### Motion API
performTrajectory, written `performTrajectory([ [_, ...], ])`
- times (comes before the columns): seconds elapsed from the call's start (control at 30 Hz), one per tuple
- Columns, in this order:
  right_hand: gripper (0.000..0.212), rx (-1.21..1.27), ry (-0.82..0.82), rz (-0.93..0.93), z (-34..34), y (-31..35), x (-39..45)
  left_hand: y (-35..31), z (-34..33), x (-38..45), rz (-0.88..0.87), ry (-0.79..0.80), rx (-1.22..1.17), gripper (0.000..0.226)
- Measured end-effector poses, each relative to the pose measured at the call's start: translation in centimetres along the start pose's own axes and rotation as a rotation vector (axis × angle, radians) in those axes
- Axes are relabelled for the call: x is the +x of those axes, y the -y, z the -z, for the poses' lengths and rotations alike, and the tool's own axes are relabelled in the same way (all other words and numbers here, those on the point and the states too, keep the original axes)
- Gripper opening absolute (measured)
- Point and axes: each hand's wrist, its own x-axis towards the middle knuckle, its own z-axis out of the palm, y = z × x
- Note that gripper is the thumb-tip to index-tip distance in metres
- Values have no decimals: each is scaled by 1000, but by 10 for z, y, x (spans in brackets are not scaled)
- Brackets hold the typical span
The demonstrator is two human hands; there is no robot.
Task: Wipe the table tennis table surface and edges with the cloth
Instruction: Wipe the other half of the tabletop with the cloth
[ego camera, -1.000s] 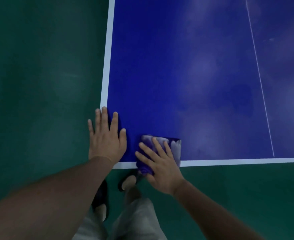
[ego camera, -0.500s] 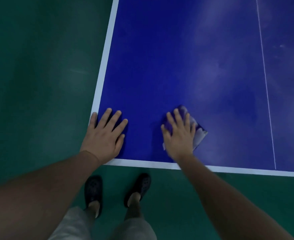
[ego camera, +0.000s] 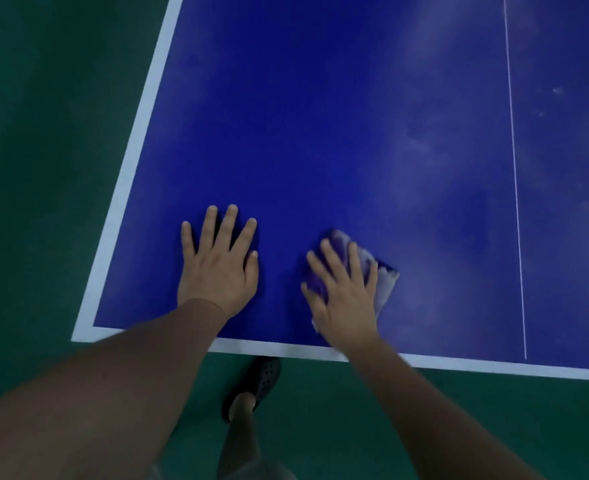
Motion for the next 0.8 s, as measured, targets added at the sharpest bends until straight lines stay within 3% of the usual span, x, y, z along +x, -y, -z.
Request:
performTrajectory([
  [0.07,57,-12,66,82,-4,-12,-28,1,0,-2,6,7,6,63],
  [0.2,61,49,71,-96,5,-10,19,2,1,-1,-3,14,5,61],
  [0.27,63,53,72,-78,7,13,43,3,1,-1,-1,8,-1,61],
  [0.43,71,-71,81,334,-15,51,-26,3,0,-1,-13,-8,-31,62],
  [0.57,76,-172,93,498,-13,-9,-58,4,-2,-2,-37,-4,12,64],
  [0.67,67,-135,85,364,2,-45,-28,4,-4,-3,-55,-7,46,68],
  [0.8,57,-22,2,61,4,-16,33,5,-5,-2,-111,-19,51,65],
])
